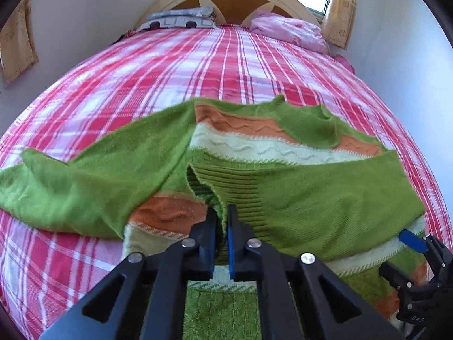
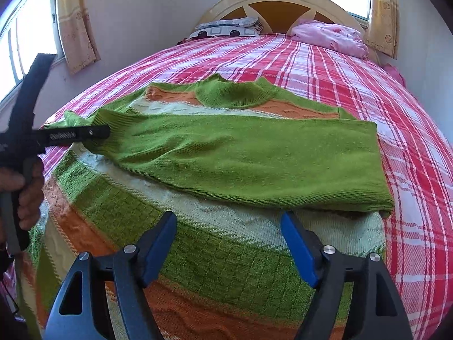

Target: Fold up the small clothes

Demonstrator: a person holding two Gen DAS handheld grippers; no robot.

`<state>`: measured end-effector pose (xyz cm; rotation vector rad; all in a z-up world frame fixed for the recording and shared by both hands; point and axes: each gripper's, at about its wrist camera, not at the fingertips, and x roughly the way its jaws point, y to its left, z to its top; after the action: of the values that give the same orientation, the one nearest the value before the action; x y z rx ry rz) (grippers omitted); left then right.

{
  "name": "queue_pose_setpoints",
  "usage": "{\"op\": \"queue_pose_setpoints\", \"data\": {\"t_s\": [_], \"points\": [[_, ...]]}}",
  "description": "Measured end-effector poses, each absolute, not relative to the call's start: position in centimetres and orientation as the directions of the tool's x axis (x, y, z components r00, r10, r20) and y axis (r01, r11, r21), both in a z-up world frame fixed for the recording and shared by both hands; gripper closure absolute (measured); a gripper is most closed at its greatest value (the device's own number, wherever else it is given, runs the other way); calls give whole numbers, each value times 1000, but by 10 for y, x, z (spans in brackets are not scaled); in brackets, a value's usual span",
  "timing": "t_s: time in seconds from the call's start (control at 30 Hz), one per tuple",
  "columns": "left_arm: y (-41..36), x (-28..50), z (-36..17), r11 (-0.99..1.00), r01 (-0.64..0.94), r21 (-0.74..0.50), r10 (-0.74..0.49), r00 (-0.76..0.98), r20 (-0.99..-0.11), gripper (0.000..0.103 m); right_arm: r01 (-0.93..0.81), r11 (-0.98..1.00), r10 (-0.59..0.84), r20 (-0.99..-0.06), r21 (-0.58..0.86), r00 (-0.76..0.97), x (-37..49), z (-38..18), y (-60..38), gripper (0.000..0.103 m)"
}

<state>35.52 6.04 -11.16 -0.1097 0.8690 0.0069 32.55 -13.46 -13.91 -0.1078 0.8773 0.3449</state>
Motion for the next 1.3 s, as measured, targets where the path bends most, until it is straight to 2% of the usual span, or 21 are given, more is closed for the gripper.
{"op": "queue_pose_setpoints", "data": {"t_s": [0.2, 0.27, 0.33, 0.43, 0.53, 0.6, 0.67, 0.7, 0.8, 0.87, 0.93, 0.97, 1.03, 1.1, 1.2, 1.27, 1.3], "points": [[74, 341, -91, 996, -69, -58, 7, 706, -708, 97, -325, 944, 248, -761, 51, 599, 324, -137, -137, 25], [76, 340, -94, 997, -61, -44, 12, 704, -710, 97, -325, 945, 245, -764, 49, 597, 325, -138, -137, 25], [75, 342, -102, 996, -84, 16, 70, 690, -720, 97, -324, 945, 245, -763, 50, 598, 324, -137, -137, 25], [83, 343, -112, 994, -111, -5, 71, 669, -740, 97, -301, 949, 266, -764, 98, 587, 329, -135, -147, 25], [81, 343, -121, 995, -98, -14, 55, 662, -747, 96, -218, 954, 296, -766, 206, 570, 344, -137, -174, 25], [77, 344, -122, 995, -101, -8, 61, 662, -747, 95, -86, 976, 211, -768, 201, 605, 349, -136, -196, 25], [75, 345, -122, 995, -101, -13, 58, 667, -742, 92, -12, 956, 235, -741, 293, 630, 348, -135, -218, 27], [74, 343, -121, 995, -99, -12, 58, 670, -740, 88, 3, 943, 254, -724, 334, 642, 345, -135, -225, 27], [76, 335, -123, 991, -119, 58, 124, 670, -732, 70, 21, 964, 186, -733, 264, 655, 333, -127, -219, 27], [85, 329, -126, 986, -137, 94, 162, 663, -731, 64, 71, 971, 124, -733, 230, 669, 322, -121, -221, 26], [93, 320, -124, 987, -141, 80, 154, 664, -732, 51, 76, 975, 98, -718, 207, 689, 318, -112, -218, 26], [98, 314, -119, 987, -152, 60, 149, 684, -714, 46, 18, 980, 127, -700, 196, 702, 322, -103, -208, 26], [99, 311, -111, 982, -180, 58, 171, 717, -676, 22, -98, 986, 164, -692, 133, 703, 334, -93, -185, 26], [98, 317, -107, 980, -186, 74, 189, 732, -655, 17, -123, 992, 95, -710, 11, 698, 356, -93, -166, 26], [94, 335, -113, 976, -178, 126, 216, 716, -664, 17, -81, 985, -66, -759, -155, 648, 390, -116, -158, 26], [91, 345, -124, 971, -171, 168, 240, 683, -690, 17, -55, 981, -114, -792, -183, 599, 398, -131, -166, 26], [90, 347, -129, 970, -168, 178, 245, 668, -703, 17, -46, 989, -86, -803, -140, 590, 395, -136, -176, 26]]}}
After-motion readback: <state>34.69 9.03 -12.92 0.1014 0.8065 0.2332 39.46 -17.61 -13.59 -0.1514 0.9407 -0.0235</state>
